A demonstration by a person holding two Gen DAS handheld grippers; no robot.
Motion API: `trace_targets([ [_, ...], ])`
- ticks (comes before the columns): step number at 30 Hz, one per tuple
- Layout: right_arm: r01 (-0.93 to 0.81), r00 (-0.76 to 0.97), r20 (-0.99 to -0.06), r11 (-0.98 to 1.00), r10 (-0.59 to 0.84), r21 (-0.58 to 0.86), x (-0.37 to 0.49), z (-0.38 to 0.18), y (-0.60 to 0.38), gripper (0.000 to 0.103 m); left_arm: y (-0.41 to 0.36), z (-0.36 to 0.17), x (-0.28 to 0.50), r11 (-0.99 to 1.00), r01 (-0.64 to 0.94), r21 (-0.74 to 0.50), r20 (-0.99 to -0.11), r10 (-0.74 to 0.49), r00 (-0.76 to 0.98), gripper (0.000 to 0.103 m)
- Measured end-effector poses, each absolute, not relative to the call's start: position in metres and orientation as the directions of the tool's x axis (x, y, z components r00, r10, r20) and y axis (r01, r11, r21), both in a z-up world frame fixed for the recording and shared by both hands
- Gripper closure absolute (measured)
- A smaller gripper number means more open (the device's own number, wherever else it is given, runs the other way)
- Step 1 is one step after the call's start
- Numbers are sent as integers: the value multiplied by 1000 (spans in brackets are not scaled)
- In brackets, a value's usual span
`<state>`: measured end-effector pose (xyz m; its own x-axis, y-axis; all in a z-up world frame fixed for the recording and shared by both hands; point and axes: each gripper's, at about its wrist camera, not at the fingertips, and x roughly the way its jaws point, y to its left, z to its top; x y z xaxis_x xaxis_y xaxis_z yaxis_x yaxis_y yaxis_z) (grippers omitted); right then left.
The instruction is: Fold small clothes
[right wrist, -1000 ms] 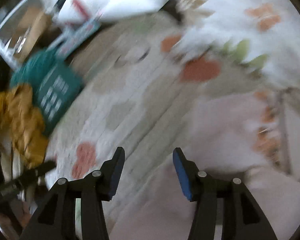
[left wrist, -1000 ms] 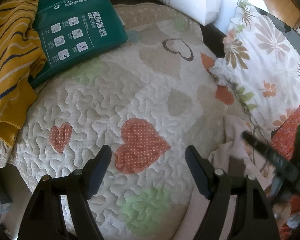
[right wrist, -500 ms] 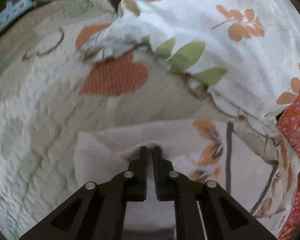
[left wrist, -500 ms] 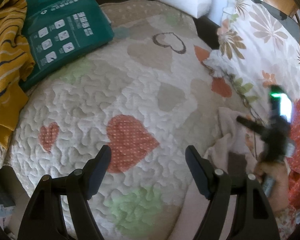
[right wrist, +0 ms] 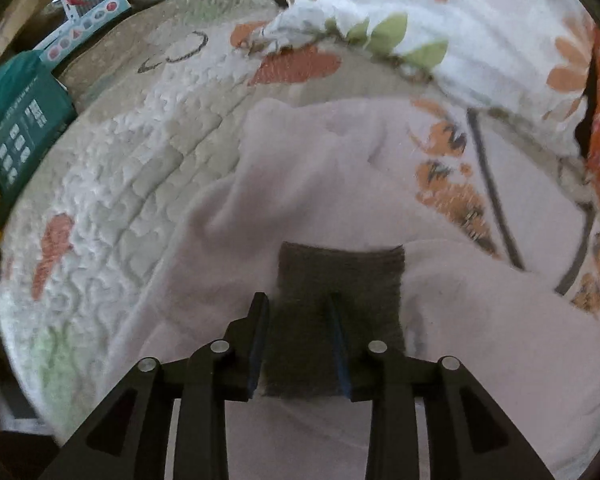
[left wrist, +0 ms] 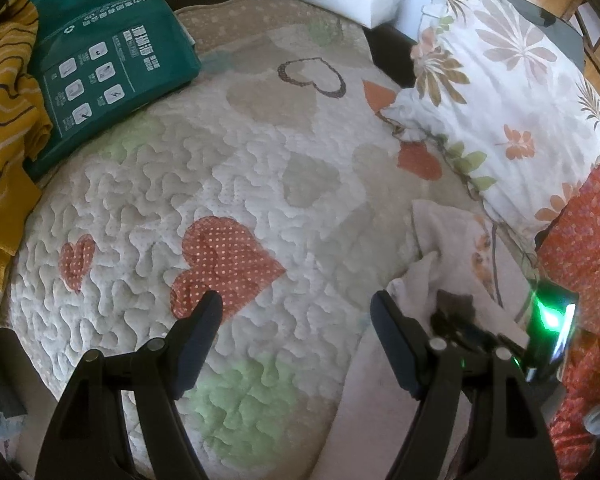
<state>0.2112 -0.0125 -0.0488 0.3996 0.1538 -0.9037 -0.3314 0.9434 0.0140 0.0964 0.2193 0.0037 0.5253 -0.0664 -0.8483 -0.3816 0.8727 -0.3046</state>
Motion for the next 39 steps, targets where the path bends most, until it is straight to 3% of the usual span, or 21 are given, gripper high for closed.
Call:
trace_targets([
  [1, -318, 412, -904, 948, 116, -24, 211, -50, -11, 94, 219, 3, 97, 872, -381, -306, -849, -70, 523, 28],
  [2, -290, 421, -902, 956, 98, -32, 211, -48, -13, 97, 220, 2, 97, 871, -380, -311, -851, -76, 520, 28],
  [8, -170, 466, -841, 960, 276, 221, 218, -12, -42, 97, 228, 4, 95, 865, -389, -316, -846, -71, 528, 28],
  [11, -159, 453, -839, 953, 301, 256, 237, -17, -20, 97, 230, 3, 93, 867, -394, -305, -849, -60, 524, 28],
  [15, -165, 358, -859, 931, 365, 327, 254, -44, 10, 87, 225, 0, 97, 879, -384, -282, -857, -50, 514, 28],
  [19, -195, 387, -839, 923, 382, 331, 222, -20, -28, 82, 213, -1, 94, 906, -332, -263, -858, -62, 510, 28],
  [21, -171, 437, -848, 953, 300, 249, 198, -6, -68, 70, 205, -2, 92, 921, -299, -250, -858, -67, 509, 28],
  [23, -98, 457, -866, 979, 203, 178, 180, -5, -117, 65, 198, -3, 88, 929, -275, -246, -859, -77, 507, 28],
  [28, 284, 325, -933, 957, -153, -58, 140, -39, -272, 66, 177, -9, 81, 953, -204, -224, -864, -98, 493, 28],
  [30, 385, 339, -918, 921, -207, -66, 111, -31, -309, 63, 168, -13, 76, 961, -159, -228, -866, -125, 484, 28],
  [35, 392, 404, -911, 915, -80, 94, 16, -10, -336, 57, 140, -31, 52, 973, -13, -231, -861, -198, 468, 28],
  [39, 358, 416, -904, 896, 98, 262, -55, -31, -335, 53, 128, -53, 31, 980, 35, -195, -887, -192, 421, 28],
])
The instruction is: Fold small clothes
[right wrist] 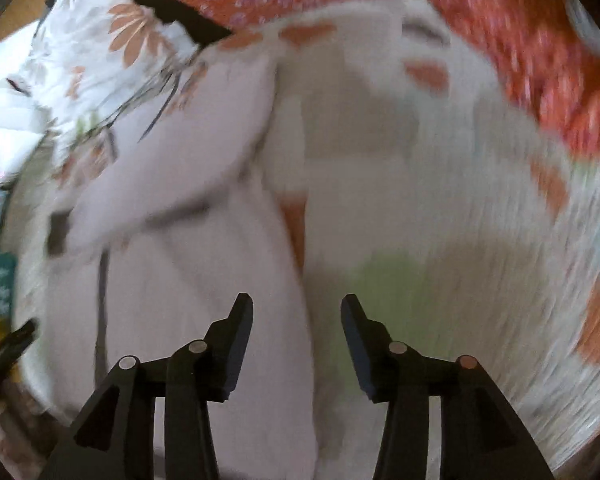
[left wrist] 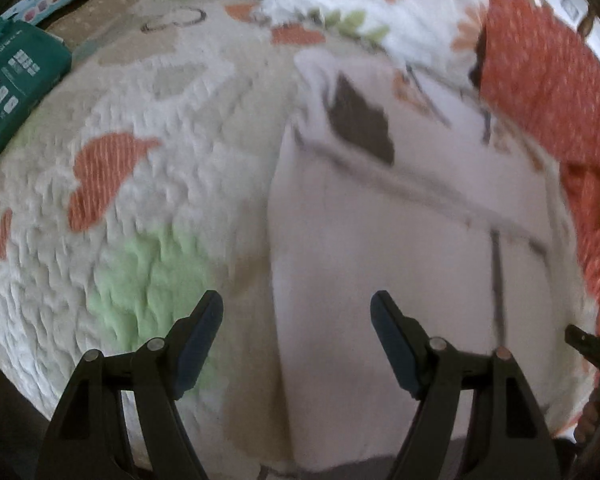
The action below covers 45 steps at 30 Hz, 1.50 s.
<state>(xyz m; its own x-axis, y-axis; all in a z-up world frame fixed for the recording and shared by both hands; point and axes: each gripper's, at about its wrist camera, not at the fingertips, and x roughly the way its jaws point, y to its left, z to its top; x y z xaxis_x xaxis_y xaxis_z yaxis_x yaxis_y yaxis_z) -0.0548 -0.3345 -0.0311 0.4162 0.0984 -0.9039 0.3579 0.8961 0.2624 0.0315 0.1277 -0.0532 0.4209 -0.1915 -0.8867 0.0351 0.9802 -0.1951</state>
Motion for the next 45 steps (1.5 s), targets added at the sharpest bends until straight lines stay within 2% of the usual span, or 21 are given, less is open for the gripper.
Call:
trace_targets([
  [4, 354, 466, -869, 865, 166, 355, -107, -57, -330, 53, 128, -61, 6, 982, 84, -172, -873, -191, 449, 29],
  [6, 344, 508, -827, 824, 240, 450, -124, -60, -332, 52, 132, -64, -9, 965, 100, -244, -853, -263, 450, 31],
  [8, 316, 530, -755, 737, 385, 598, -134, -71, -332, 52, 138, -70, -24, 932, 95, -351, -824, -356, 442, 38],
  [9, 308, 538, -734, 714, 414, 629, -138, -75, -330, 52, 138, -71, -31, 916, 92, -389, -809, -388, 442, 42],
  [10, 294, 549, -710, 693, 441, 658, -143, -79, -325, 52, 137, -73, -37, 903, 93, -419, -797, -415, 439, 51],
  [12, 274, 555, -673, 657, 488, 702, -150, -82, -319, 52, 136, -80, -51, 886, 92, -455, -779, -446, 442, 55],
  [13, 263, 558, -654, 638, 512, 724, -152, -84, -316, 52, 135, -82, -58, 883, 98, -459, -774, -451, 444, 60],
  [20, 230, 540, -606, 590, 584, 774, -165, -92, -296, 53, 130, -95, -77, 841, 106, -531, -745, -522, 415, 62],
  [23, 223, 534, -613, 602, 583, 767, -174, -96, -287, 53, 124, -96, -79, 834, 114, -539, -738, -533, 414, 53],
  [25, 228, 541, -625, 617, 563, 753, -179, -96, -281, 55, 116, -95, -80, 856, 121, -502, -759, -503, 413, 53],
  [26, 240, 549, -637, 628, 541, 740, -183, -95, -279, 59, 113, -94, -80, 869, 119, -481, -773, -484, 411, 54],
  [28, 281, 562, -680, 665, 471, 692, -189, -94, -274, 76, 110, -91, -73, 886, 91, -455, -804, -452, 385, 95],
  [29, 304, 555, -714, 695, 426, 651, -190, -93, -269, 91, 112, -90, -68, 878, 73, -474, -807, -466, 362, 95],
  [30, 316, 545, -738, 717, 399, 621, -189, -91, -266, 97, 117, -88, -65, 870, 54, -490, -805, -475, 355, 96],
  [33, 320, 538, -757, 740, 372, 591, -180, -78, -266, 98, 131, -62, -64, 868, 35, -496, -788, -466, 401, 96],
  [38, 248, 607, -688, 728, 398, 639, -190, -32, -272, 98, 152, -11, -90, 852, 67, -519, -732, -484, 480, 96],
  [42, 178, 620, -659, 742, 426, 646, -217, -3, -265, 99, 164, 0, -122, 846, 76, -527, -722, -493, 486, 96],
  [45, 148, 596, -660, 746, 457, 650, -244, -1, -257, 99, 173, -10, -152, 851, 67, -521, -735, -487, 472, 96],
])
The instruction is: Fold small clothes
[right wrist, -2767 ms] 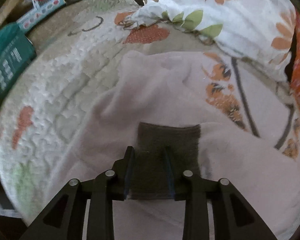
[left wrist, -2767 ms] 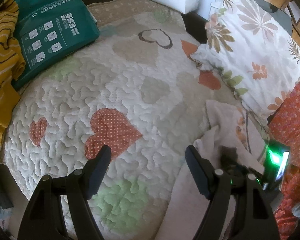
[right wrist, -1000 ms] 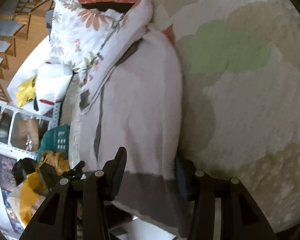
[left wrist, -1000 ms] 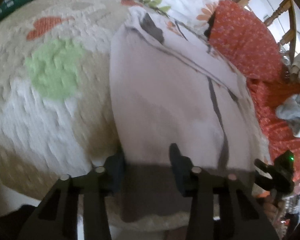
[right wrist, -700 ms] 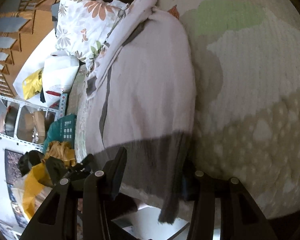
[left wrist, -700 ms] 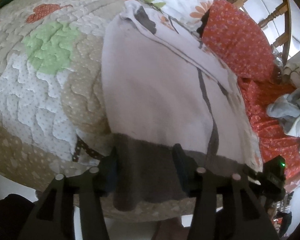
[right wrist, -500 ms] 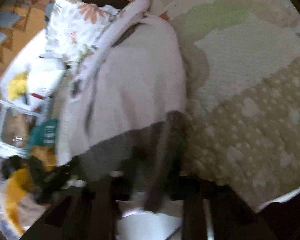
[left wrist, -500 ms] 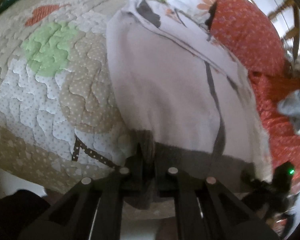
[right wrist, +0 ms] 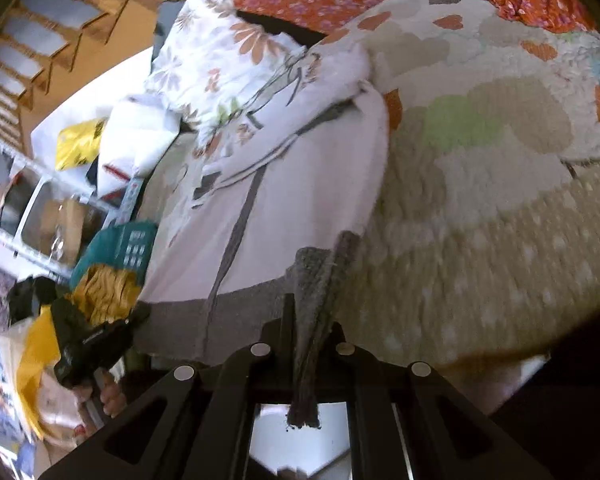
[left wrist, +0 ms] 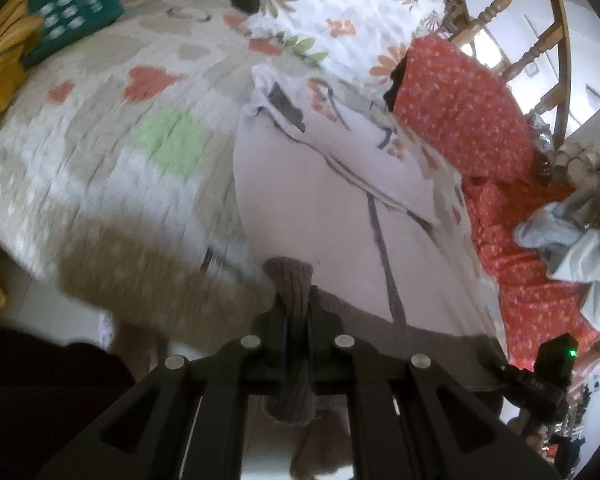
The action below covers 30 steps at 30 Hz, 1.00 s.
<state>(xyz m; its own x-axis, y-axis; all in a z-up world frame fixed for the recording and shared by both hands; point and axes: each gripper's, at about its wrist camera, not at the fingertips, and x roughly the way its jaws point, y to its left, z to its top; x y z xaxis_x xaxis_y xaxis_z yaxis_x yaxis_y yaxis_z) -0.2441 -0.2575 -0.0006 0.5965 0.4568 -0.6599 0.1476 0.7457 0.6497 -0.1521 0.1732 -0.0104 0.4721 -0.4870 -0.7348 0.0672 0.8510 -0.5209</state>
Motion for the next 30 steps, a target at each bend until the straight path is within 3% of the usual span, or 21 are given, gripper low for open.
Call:
trace_targets([
  [5, 205, 477, -737, 755, 479, 623, -269, -48, -251, 98, 175, -54, -165, 863, -2, -505, -796, -465, 388, 96],
  [9, 210, 480, -725, 737, 494, 642, -253, -51, -258, 98, 178, -42, -139, 857, -12, -514, -782, -463, 418, 97],
  [19, 109, 637, -648, 783, 418, 612, -109, 27, -278, 98, 137, 16, 26, 878, 27, -478, -718, -408, 564, 96],
  [30, 236, 592, -718, 773, 366, 589, 34, -17, -309, 98, 92, -19, 132, 914, -11, -405, -790, -344, 507, 96],
])
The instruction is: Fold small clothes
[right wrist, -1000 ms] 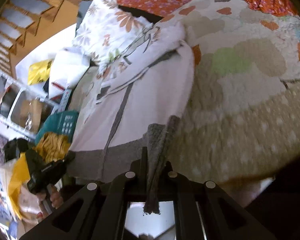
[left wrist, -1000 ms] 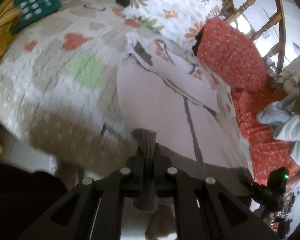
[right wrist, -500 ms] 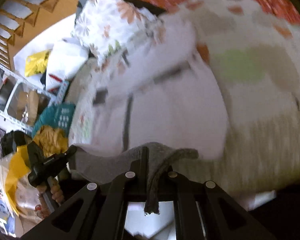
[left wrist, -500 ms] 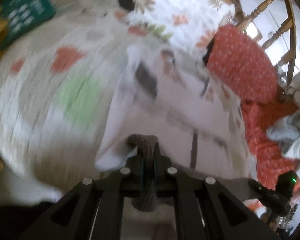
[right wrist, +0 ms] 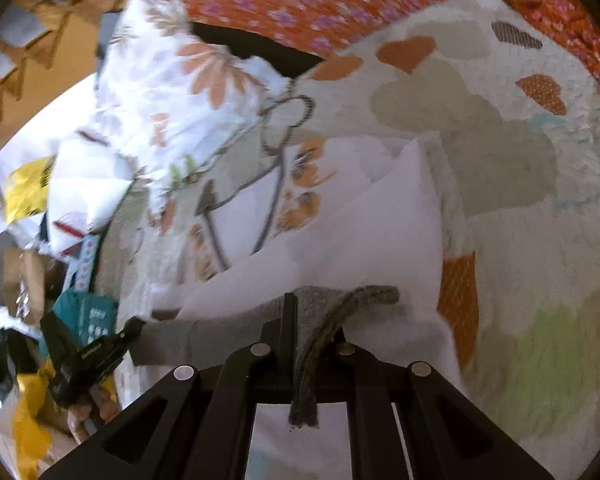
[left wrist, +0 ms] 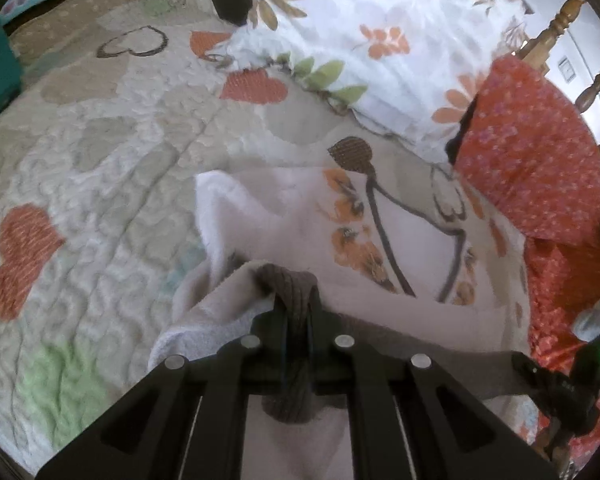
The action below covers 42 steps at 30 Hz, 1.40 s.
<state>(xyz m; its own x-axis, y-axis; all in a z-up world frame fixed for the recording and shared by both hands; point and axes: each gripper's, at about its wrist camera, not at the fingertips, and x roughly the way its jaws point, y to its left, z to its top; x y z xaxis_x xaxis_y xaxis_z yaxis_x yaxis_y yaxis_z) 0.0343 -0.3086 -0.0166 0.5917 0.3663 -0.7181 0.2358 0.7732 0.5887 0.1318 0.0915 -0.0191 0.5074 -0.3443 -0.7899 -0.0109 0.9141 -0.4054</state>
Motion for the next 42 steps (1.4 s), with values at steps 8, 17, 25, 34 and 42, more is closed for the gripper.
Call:
trace_targets([
  [8, 275, 613, -698, 729, 370, 627, 103, -50, -345, 73, 93, -16, 172, 914, -121, -387, -763, -244, 599, 41],
  [17, 282, 634, -738, 819, 231, 499, 105, -38, -341, 41, 121, -10, 159, 903, -172, -395, -788, -237, 568, 38],
  [25, 125, 659, -720, 912, 218, 391, 83, -7, -278, 52, 162, 1, 133, 926, -215, -311, -821, -147, 552, 38],
  [34, -233, 489, -783, 923, 384, 307, 115, -19, -98, 70, 215, 15, 112, 913, -262, -312, -808, -110, 579, 37],
  [42, -337, 504, -858, 937, 98, -91, 208, -49, 32, 73, 248, 22, 106, 893, -299, -337, -797, -101, 596, 37],
])
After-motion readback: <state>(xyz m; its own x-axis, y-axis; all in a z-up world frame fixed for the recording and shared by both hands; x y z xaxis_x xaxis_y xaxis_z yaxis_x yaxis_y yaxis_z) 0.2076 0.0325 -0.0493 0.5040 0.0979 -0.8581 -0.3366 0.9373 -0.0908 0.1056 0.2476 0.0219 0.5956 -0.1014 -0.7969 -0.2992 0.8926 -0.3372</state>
